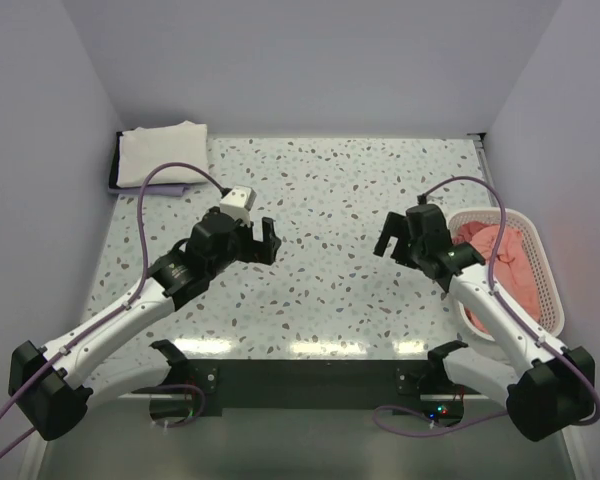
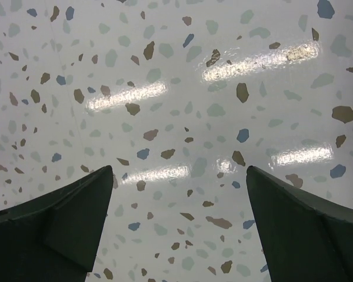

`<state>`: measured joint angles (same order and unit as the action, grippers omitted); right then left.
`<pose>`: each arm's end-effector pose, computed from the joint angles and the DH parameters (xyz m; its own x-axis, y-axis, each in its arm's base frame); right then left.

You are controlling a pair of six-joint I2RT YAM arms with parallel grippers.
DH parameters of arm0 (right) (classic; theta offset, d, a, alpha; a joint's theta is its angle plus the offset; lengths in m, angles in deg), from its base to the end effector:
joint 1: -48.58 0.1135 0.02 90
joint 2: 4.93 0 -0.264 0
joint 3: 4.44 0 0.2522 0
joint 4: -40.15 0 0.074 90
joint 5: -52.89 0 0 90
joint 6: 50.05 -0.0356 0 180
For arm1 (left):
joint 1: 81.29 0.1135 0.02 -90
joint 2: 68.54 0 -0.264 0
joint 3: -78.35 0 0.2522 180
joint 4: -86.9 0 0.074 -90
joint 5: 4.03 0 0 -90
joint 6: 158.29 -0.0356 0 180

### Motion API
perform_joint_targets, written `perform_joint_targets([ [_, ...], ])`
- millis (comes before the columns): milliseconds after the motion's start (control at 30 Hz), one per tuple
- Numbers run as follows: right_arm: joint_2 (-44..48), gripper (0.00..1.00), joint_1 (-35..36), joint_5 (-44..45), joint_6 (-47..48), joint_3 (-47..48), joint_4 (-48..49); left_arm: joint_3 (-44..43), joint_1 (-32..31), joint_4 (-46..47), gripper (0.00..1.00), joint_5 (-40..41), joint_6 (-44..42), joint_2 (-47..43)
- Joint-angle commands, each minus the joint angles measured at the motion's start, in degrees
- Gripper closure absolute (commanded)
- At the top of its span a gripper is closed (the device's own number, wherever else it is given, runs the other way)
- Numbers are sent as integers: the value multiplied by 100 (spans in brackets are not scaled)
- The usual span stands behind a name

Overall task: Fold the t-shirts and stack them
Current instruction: Grab the tshirt from the pile

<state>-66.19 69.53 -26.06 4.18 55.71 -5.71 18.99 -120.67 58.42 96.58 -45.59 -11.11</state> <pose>0.2075 0.0721 0.2605 -0.6876 0.3510 -0.6356 0.2134 0.9344 0.2852 0.1800 -0.1392 0.2958 -0.5103 -0.0719 -0.8570 0.3245 0.9067 -0.2693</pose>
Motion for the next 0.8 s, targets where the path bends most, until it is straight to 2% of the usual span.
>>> perform_joint_targets([
  [0, 237, 1, 14, 240, 132, 186, 98, -115, 18, 119, 0, -15, -160, -30],
  [267, 448, 1, 6, 162, 70, 431, -95, -186, 18, 22, 0, -147, -169, -74],
  [467, -289, 1, 14, -234, 122, 1406, -253, -203, 18, 31, 0, -323, -169, -144],
  [567, -869, 1, 6, 124, 210, 2065, -490, -203, 26, 13, 0, -349, -169, -179],
  [633, -1142, 1, -55, 905, 254, 2687, -867, -203, 18, 22, 0, -341, -178, -223],
  [700, -1520, 1, -415, 1415, 299, 3041, -1157, -203, 26, 31, 0, -305, -178, -249],
  [733, -1643, 1, -625, 1391, 325, 3225, -1158, -203, 18, 22, 0, -314, -178, -250],
  [767, -1836, 1, -1175, 1252, 368, 3271, -1150, -212, 18, 31, 0, -314, -187, -250],
])
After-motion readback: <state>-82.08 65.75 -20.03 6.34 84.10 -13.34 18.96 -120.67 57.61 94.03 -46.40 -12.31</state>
